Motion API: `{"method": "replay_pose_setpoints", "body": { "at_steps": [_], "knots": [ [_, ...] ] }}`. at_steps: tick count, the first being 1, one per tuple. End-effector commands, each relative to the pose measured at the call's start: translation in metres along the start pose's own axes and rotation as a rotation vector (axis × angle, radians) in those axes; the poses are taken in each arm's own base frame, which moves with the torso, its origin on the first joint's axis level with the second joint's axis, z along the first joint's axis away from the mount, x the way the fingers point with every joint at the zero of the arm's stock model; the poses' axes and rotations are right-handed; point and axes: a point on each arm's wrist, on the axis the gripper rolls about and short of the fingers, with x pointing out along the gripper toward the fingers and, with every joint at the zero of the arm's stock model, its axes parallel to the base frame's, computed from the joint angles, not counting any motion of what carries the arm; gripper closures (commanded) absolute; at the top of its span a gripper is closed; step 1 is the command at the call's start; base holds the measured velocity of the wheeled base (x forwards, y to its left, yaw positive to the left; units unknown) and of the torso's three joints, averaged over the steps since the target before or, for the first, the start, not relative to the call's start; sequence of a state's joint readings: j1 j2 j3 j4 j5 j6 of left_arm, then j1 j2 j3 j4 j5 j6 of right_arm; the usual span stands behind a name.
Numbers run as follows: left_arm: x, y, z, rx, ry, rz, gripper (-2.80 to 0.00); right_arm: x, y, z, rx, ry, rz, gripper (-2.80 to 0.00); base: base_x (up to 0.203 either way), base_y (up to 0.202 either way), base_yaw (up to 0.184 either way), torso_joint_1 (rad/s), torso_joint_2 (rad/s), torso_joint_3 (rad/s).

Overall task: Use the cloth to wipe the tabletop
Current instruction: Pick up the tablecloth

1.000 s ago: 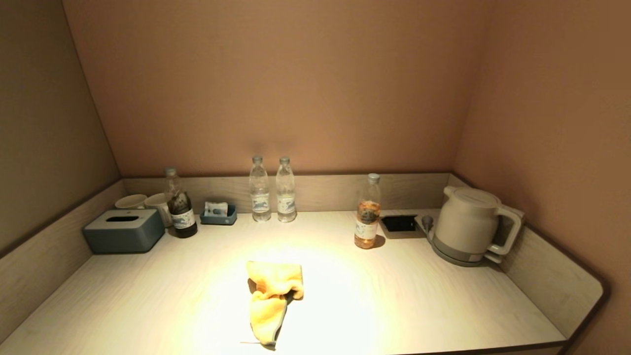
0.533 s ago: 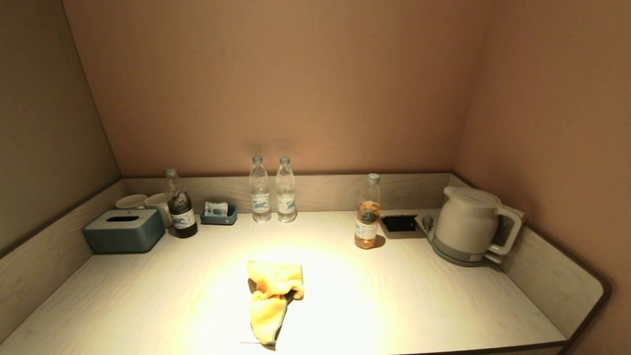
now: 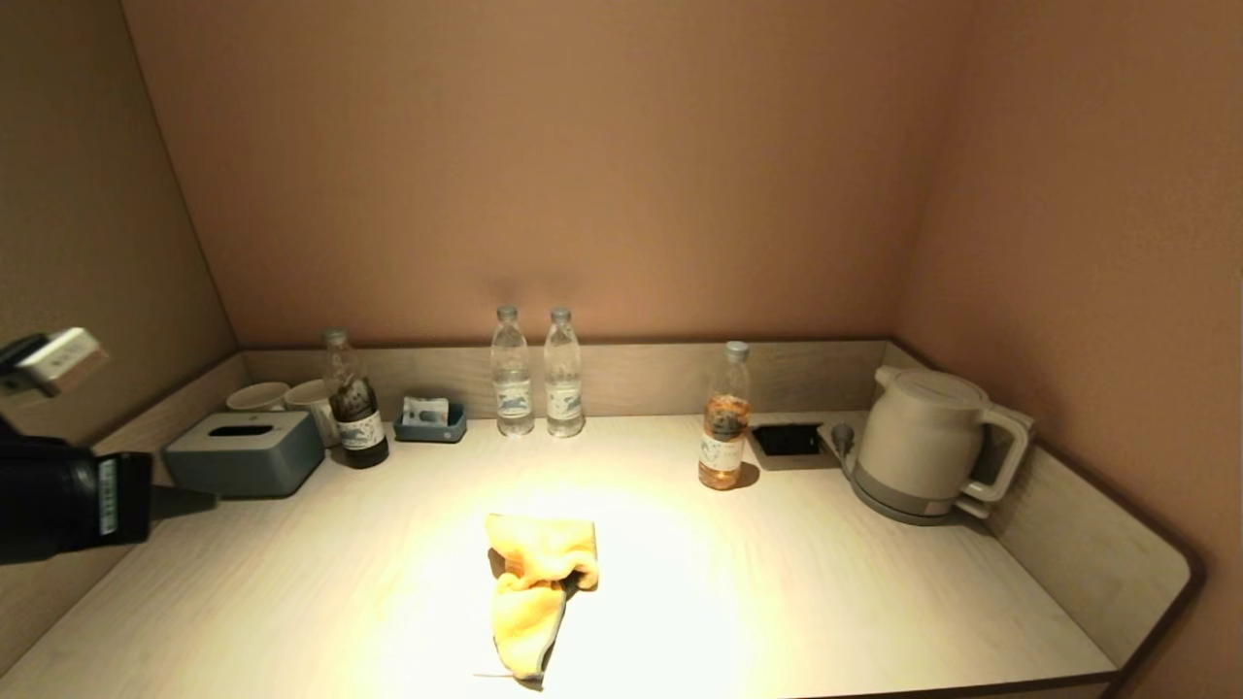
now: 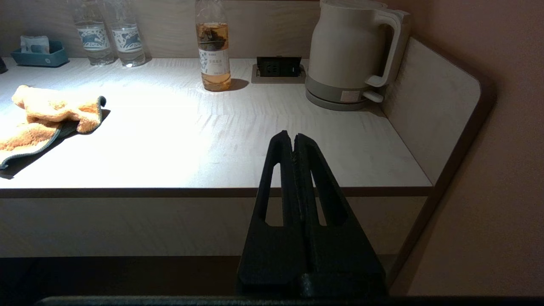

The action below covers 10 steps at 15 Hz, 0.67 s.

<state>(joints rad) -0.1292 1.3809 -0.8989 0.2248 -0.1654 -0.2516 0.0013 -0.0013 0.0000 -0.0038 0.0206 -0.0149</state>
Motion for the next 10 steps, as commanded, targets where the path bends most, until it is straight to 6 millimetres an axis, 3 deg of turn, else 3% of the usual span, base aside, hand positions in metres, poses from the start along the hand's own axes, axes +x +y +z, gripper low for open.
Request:
{"method": "replay_pose_setpoints", "body": {
  "at_steps": [1,3,5,8,10],
  "knots": [
    [0.082,-0.016,0.012,0.0,0.221,-0.016,0.0,0.0,0.0,0.0,0.0,0.0,0.001,0.0,0.0,0.0,0.0,0.0,0.0,0.0],
    [0.106,-0.044,0.017,0.006,0.303,-0.059,0.0,0.0,0.0,0.0,0.0,0.0,0.001,0.0,0.0,0.0,0.0,0.0,0.0,0.0],
    [0.113,-0.053,0.017,-0.005,0.33,-0.068,0.0,0.0,0.0,0.0,0.0,0.0,0.001,0.0,0.0,0.0,0.0,0.0,0.0,0.0],
    [0.155,-0.073,0.022,-0.008,0.371,-0.082,0.0,0.0,0.0,0.0,0.0,0.0,0.001,0.0,0.0,0.0,0.0,0.0,0.0,0.0],
    [0.17,-0.085,0.022,0.0,0.387,-0.092,0.0,0.0,0.0,0.0,0.0,0.0,0.001,0.0,0.0,0.0,0.0,0.0,0.0,0.0]
  ]
}}
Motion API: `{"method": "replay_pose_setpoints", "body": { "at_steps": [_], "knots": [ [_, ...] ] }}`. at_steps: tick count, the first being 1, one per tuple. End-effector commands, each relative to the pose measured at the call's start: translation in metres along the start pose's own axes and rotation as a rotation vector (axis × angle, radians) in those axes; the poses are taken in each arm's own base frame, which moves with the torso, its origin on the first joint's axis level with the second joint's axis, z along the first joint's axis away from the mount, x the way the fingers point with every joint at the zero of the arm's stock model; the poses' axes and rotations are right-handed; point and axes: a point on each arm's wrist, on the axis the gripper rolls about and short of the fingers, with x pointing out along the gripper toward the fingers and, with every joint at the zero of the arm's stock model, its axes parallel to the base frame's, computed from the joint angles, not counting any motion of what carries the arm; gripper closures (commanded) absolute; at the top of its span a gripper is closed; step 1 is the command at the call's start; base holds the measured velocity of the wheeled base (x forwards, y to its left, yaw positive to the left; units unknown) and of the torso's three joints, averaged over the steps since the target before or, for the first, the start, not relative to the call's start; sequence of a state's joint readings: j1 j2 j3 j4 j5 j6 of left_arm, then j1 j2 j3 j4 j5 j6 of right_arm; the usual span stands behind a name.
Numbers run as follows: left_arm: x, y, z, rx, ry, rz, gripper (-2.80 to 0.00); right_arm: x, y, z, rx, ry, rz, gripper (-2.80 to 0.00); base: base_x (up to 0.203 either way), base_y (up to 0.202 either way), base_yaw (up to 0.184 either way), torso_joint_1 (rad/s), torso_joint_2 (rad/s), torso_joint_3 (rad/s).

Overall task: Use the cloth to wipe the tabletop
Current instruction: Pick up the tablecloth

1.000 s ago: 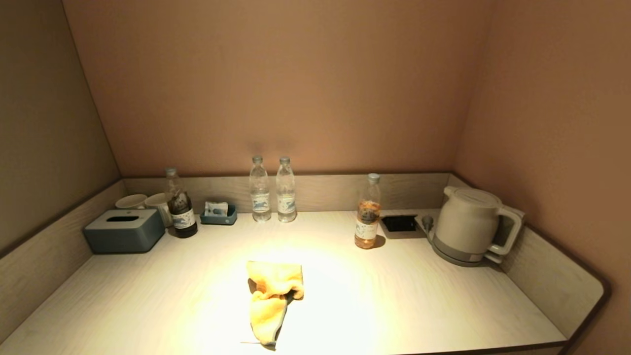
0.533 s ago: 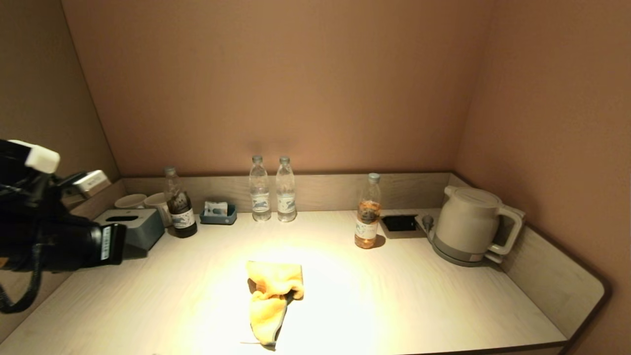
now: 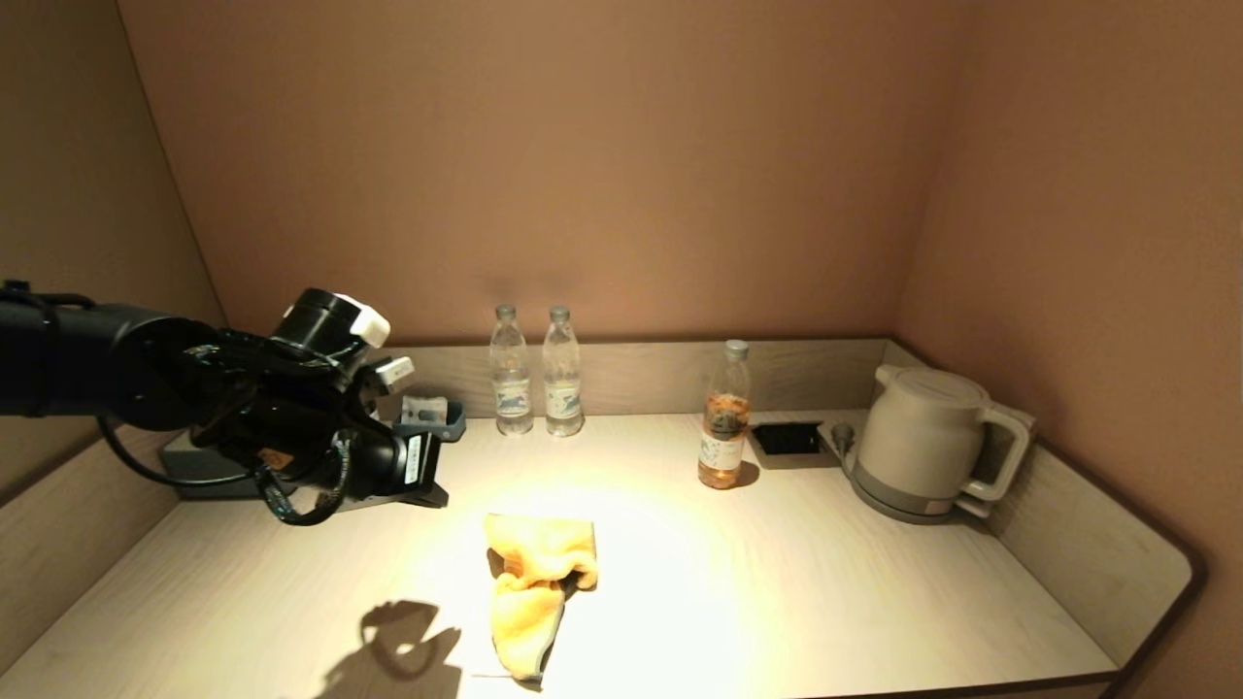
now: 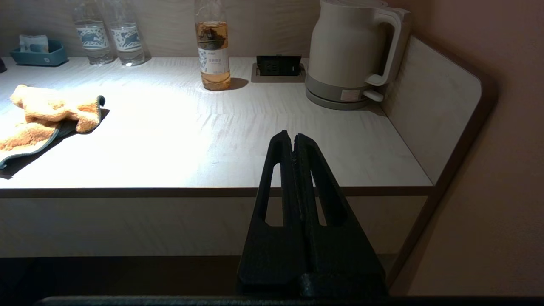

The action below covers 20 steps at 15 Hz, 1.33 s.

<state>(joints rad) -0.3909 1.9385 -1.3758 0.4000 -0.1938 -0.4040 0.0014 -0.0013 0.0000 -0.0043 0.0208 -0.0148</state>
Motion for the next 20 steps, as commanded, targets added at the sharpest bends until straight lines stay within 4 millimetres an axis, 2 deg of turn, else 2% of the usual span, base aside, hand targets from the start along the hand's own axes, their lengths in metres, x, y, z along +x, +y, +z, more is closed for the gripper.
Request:
{"method": "replay_pose_setpoints", "body": {
  "at_steps": [1,4,5,8,11,12,15,20],
  "knots": [
    [0.035,-0.004,0.005,0.0,0.062,0.012,0.0,0.0,0.0,0.0,-0.001,0.001,0.001,0.0,0.0,0.0,0.0,0.0,0.0,0.0],
    [0.047,-0.007,0.01,-0.019,0.094,0.024,0.0,0.0,0.0,0.0,-0.001,0.001,0.001,0.0,0.0,0.0,0.0,0.0,0.0,0.0],
    [0.06,-0.008,0.016,-0.03,0.104,0.029,-2.8,0.0,0.0,0.0,-0.001,0.001,0.001,0.0,0.0,0.0,0.0,0.0,0.0,0.0],
    [0.085,-0.008,0.024,-0.08,0.152,0.052,-2.8,0.0,0.0,0.0,-0.001,0.001,0.001,0.0,0.0,0.0,0.0,0.0,0.0,0.0],
    [0.091,-0.009,0.025,-0.093,0.157,0.054,-2.8,0.0,0.0,0.0,-0.001,0.001,0.001,0.0,0.0,0.0,0.0,0.0,0.0,0.0],
    [0.101,-0.009,0.025,-0.097,0.174,0.062,-2.8,0.0,0.0,0.0,-0.001,0.001,0.001,0.0,0.0,0.0,0.0,0.0,0.0,0.0],
    [0.111,-0.013,0.021,-0.1,0.261,0.099,-2.8,0.0,0.0,0.0,-0.001,0.001,0.001,0.0,0.0,0.0,0.0,0.0,0.0,0.0],
    [0.124,-0.025,0.021,-0.073,0.278,0.103,-2.8,0.0,0.0,0.0,-0.001,0.001,0.001,0.0,0.0,0.0,0.0,0.0,0.0,0.0]
  ]
}}
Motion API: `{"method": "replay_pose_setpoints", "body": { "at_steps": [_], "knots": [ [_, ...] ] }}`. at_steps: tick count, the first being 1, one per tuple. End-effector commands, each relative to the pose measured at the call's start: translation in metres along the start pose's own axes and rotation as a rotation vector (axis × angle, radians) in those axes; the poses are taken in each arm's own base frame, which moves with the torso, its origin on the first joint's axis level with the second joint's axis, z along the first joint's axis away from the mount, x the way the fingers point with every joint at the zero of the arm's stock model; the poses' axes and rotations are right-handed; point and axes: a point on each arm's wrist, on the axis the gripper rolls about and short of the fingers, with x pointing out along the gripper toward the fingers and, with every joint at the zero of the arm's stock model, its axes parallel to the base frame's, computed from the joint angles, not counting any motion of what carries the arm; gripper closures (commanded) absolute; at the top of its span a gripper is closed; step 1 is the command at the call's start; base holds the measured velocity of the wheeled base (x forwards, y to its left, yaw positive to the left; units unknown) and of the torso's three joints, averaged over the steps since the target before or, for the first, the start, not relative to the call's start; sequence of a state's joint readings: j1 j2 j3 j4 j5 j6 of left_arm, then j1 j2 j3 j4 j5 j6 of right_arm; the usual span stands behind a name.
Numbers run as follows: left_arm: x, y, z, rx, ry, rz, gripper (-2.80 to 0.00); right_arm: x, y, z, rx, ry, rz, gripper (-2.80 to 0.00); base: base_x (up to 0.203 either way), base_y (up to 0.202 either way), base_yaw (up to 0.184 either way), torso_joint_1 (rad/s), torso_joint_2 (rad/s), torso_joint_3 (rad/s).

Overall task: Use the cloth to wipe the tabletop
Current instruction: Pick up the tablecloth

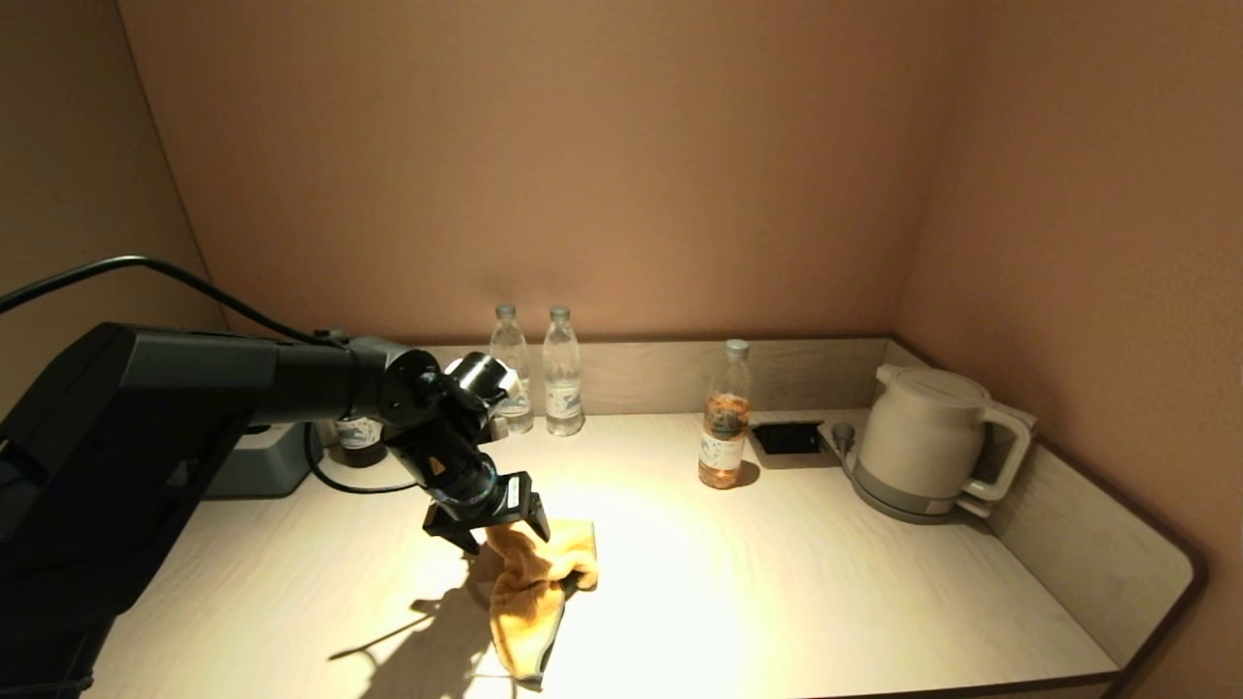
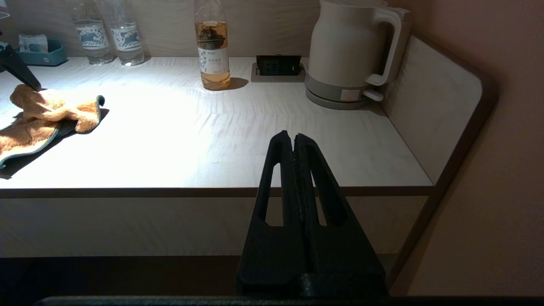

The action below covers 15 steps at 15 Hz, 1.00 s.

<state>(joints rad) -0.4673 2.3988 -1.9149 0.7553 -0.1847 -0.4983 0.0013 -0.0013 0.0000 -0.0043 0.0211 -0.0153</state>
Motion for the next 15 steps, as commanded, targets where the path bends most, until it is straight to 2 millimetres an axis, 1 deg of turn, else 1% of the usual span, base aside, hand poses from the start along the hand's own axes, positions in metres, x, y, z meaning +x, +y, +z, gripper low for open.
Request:
{"method": "replay_pose_setpoints", "body": {
  "at_steps": [1,3,7,9,13,14,15],
  "knots": [
    [0.012,-0.006,0.0,0.016,0.009,0.0,-2.8,0.0,0.0,0.0,0.0,0.001,0.001,0.0,0.0,0.0,0.0,0.0,0.0,0.0],
    [0.014,-0.008,-0.001,0.022,0.01,0.0,-2.8,0.0,0.0,0.0,0.0,0.001,0.001,0.0,0.0,0.0,0.0,0.0,0.0,0.0],
    [0.034,-0.004,0.0,0.037,0.013,0.045,-2.8,0.0,0.0,0.0,0.0,0.001,0.001,0.0,0.0,0.0,0.0,0.0,0.0,0.0],
    [0.035,-0.002,0.001,0.046,-0.006,0.086,-2.8,0.0,0.0,0.0,0.0,0.001,0.001,0.0,0.0,0.0,0.0,0.0,0.0,0.0],
    [0.038,-0.001,0.001,0.06,-0.013,0.111,-2.8,0.0,0.0,0.0,0.0,0.001,0.001,0.0,0.0,0.0,0.0,0.0,0.0,0.0],
    [0.037,-0.001,0.001,0.071,-0.013,0.11,0.0,0.0,0.0,0.0,0.0,0.002,0.001,0.0,0.0,0.0,0.0,0.0,0.0,0.0],
    [0.037,-0.001,0.001,0.074,-0.014,0.109,0.0,0.0,0.0,0.0,0.0,0.001,0.001,0.0,0.0,0.0,0.0,0.0,0.0,0.0]
  ]
}}
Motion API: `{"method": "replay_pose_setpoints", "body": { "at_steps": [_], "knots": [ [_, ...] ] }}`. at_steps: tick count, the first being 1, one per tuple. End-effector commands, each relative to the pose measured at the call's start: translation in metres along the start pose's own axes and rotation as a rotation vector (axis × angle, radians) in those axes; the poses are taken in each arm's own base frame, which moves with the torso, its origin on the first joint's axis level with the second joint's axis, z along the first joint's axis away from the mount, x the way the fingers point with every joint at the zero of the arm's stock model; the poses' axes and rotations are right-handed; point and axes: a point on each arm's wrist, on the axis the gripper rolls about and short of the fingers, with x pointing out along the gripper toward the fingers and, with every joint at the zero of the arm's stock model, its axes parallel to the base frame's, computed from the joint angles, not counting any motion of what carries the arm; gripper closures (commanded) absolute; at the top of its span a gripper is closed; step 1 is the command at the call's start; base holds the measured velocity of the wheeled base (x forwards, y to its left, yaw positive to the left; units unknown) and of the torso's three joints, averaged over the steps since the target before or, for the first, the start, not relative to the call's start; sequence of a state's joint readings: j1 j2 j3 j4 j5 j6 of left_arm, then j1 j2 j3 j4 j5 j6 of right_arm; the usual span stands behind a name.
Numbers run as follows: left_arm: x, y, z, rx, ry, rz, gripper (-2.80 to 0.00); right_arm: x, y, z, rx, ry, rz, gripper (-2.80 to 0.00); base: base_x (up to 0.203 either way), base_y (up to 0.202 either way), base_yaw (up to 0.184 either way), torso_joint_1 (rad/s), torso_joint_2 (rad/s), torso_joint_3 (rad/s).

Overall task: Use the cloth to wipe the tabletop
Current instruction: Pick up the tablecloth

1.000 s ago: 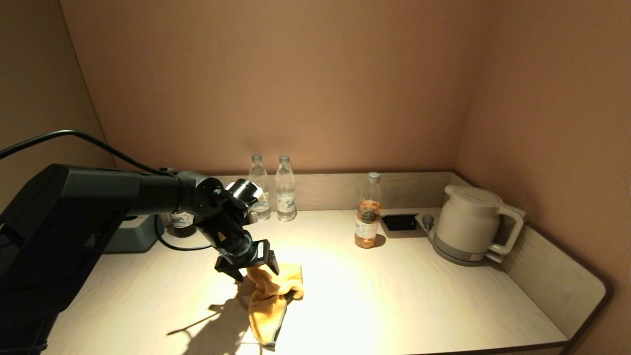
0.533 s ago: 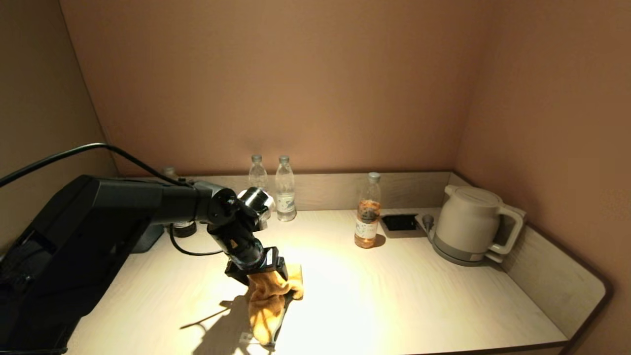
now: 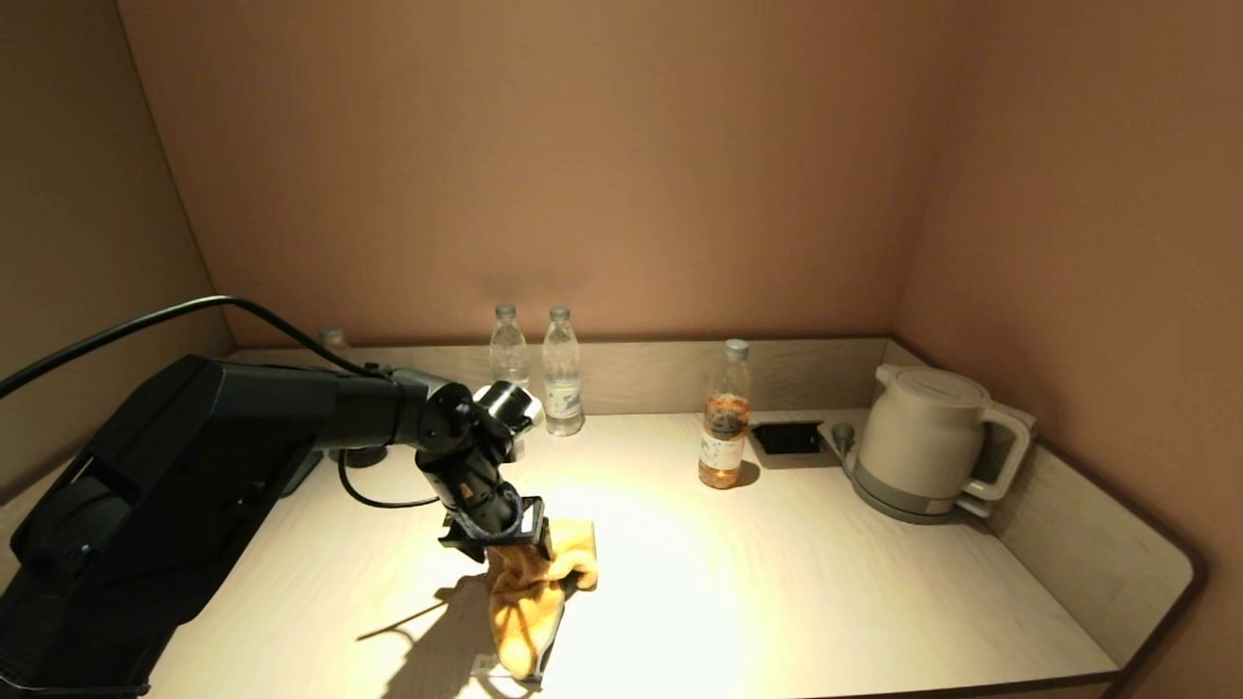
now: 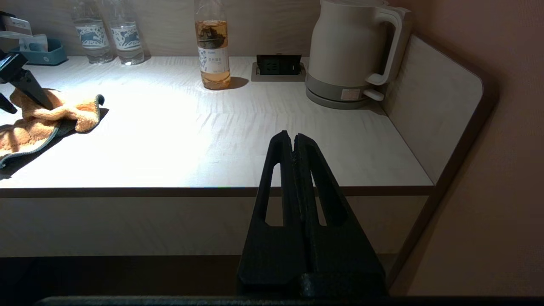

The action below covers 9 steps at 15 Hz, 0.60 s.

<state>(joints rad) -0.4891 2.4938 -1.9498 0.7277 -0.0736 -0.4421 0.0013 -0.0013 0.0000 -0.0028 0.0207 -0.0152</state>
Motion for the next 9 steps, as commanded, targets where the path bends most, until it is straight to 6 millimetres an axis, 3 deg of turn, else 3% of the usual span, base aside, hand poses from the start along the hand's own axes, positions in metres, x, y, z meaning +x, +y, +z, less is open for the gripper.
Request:
{"method": "replay_pose_setpoints", "body": {
  "at_steps": [1,9],
  "knots": [
    [-0.0018,-0.0008,-0.0005,0.011,0.001,-0.002,0.0,0.0001,0.0,0.0002,0.0,-0.001,0.001,0.0,0.0,0.0,0.0,0.0,0.0,0.0],
    [-0.0014,-0.006,-0.0028,0.02,0.003,-0.008,0.0,0.0001,0.0,0.0002,0.0,-0.001,0.001,0.0,0.0,0.0,0.0,0.0,0.0,0.0]
  ]
}}
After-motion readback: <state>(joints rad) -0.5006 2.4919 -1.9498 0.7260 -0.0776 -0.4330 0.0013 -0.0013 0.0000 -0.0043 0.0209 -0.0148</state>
